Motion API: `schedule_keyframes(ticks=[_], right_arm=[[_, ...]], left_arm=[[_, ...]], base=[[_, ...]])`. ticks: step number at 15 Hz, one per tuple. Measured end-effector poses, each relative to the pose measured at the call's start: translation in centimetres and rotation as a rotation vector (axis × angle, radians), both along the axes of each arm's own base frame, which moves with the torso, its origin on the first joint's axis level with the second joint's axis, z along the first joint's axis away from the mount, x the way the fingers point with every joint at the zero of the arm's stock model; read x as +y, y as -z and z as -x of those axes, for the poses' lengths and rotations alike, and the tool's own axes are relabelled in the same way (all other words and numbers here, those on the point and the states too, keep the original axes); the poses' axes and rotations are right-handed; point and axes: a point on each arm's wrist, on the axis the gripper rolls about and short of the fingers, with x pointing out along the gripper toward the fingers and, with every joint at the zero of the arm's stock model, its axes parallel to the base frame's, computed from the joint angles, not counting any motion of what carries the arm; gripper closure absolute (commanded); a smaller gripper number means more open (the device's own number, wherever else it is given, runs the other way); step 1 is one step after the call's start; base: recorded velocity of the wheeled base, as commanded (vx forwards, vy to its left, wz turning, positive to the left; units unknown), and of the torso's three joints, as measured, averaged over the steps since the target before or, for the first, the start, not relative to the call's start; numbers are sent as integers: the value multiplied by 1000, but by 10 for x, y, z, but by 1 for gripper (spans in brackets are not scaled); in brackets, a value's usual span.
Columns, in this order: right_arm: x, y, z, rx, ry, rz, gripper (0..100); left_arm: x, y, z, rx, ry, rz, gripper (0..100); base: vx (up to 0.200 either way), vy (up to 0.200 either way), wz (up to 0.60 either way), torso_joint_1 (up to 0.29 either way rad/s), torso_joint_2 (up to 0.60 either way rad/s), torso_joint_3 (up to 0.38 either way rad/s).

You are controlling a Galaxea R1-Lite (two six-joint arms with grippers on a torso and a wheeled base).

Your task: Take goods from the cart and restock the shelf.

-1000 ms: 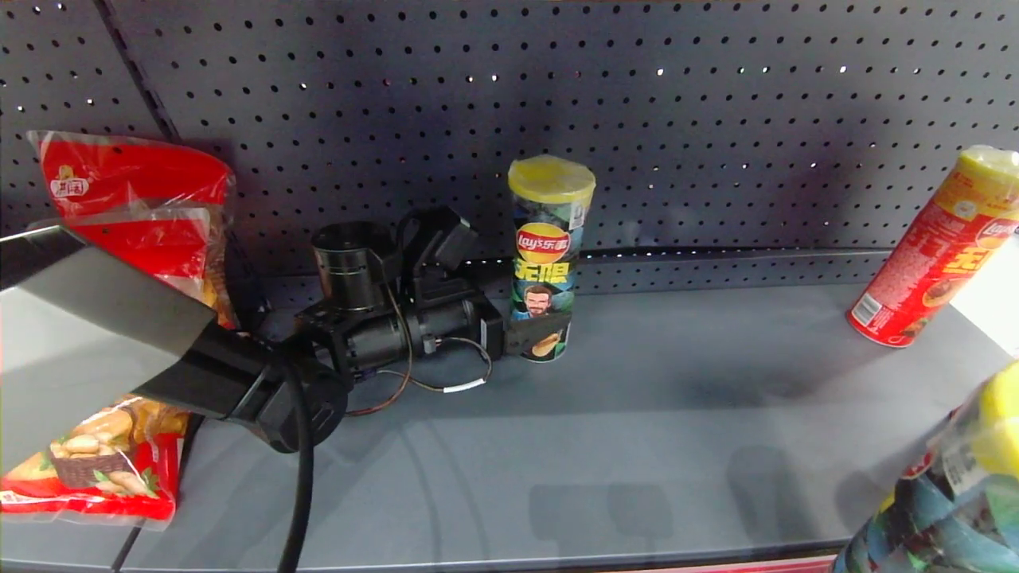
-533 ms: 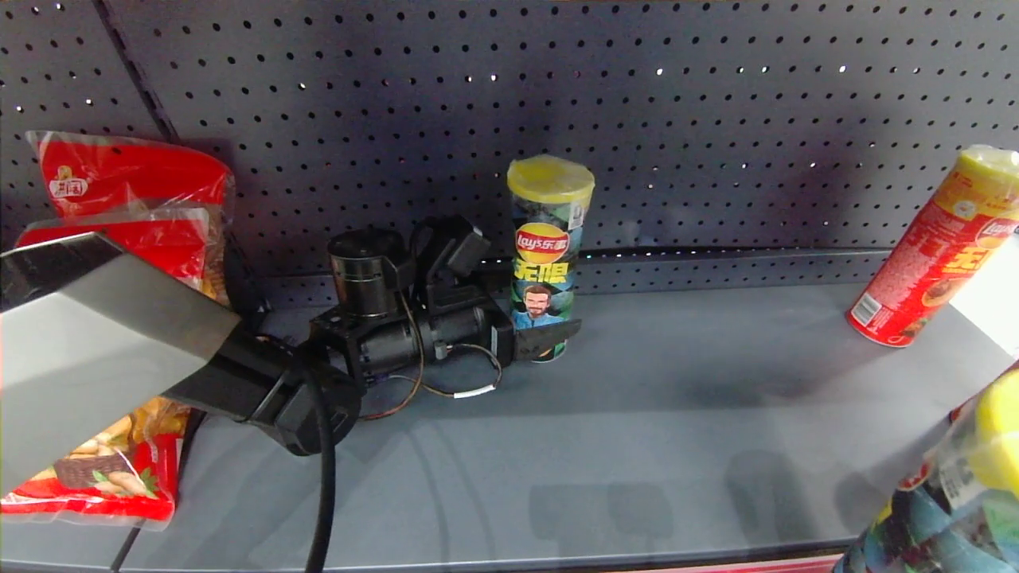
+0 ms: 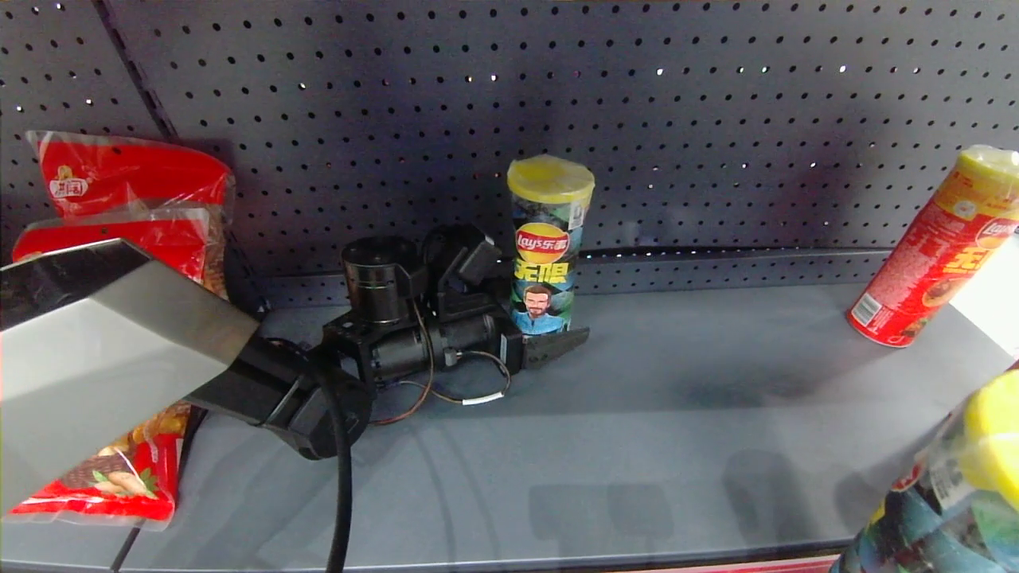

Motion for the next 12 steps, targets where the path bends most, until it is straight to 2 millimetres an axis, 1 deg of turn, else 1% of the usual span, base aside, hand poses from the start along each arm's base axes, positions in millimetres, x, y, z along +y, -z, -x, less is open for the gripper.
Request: schedule_keyframes(ticks=[1,2,4,7,9,10,12], right_arm=[[0,0,0,1,0,0,100],[1,0,0,1,-1,1,100],[1,2,0,5,-5,5,100],[1,4,1,9,-8,8,100],[0,4,1,9,-8,9,100],[0,4,1,9,-8,8,100],[0,3,1,4,-9,4,100]], left_arm=[[-3,1,1,0,7,0,0],[-6,0,1,-6,14,4,100],[-9,-5,-1,-18,15,20,100],[-10,-6,-1,-19,17,27,100],[-12,-8,2,-24,24,31,100],[-13,-10,8,-22,34,35,100],[-14,-10,30,6,61,26,100]], base=[[0,0,0,0,0,0],[0,0,0,0,0,0],[0,0,0,0,0,0],[0,0,0,0,0,0],[0,0,0,0,0,0],[0,0,0,0,0,0],[0,0,0,0,0,0]])
